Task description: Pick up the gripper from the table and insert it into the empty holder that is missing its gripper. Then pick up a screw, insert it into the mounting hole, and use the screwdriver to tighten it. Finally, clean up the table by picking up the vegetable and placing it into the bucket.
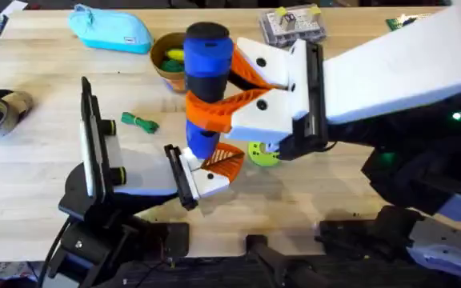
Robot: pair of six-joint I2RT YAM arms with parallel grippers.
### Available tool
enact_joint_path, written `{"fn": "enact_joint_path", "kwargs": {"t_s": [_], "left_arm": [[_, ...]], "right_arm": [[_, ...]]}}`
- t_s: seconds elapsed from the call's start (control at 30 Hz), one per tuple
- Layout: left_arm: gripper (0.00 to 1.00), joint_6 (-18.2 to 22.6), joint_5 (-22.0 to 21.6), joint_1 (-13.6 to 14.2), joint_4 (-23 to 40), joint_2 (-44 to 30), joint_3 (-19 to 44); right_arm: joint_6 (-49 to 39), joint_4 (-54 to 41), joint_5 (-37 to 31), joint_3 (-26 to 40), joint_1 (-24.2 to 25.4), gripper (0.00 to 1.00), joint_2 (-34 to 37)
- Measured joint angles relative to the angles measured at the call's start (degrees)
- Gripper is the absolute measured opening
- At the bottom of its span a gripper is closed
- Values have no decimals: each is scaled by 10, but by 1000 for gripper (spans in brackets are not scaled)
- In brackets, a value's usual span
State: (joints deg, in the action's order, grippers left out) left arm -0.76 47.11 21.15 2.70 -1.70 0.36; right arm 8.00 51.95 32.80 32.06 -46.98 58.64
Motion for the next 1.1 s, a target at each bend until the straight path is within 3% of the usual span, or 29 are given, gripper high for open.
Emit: {"fn": "enact_joint_path", "kwargs": {"t_s": [0.3,0.5,0.53,0.7,0.93,1.1], "left_arm": [[17,2,2,1,2,0,0],[17,-1,-2,0,12,-1,0],[17,-1,-3,0,12,-1,0],[17,-1,-2,0,12,-1,0],[17,-1,-2,0,12,-1,0],[17,-1,-3,0,12,-1,0]], "right_arm": [[6,4,-2,-2,-1,49,2],[10,27,-62,-1,-1,49,1],[10,18,-88,20,1,47,1],[10,-29,-95,81,0,48,16],[8,-55,-96,88,9,47,18],[2,-112,-96,88,54,48,18]]}}
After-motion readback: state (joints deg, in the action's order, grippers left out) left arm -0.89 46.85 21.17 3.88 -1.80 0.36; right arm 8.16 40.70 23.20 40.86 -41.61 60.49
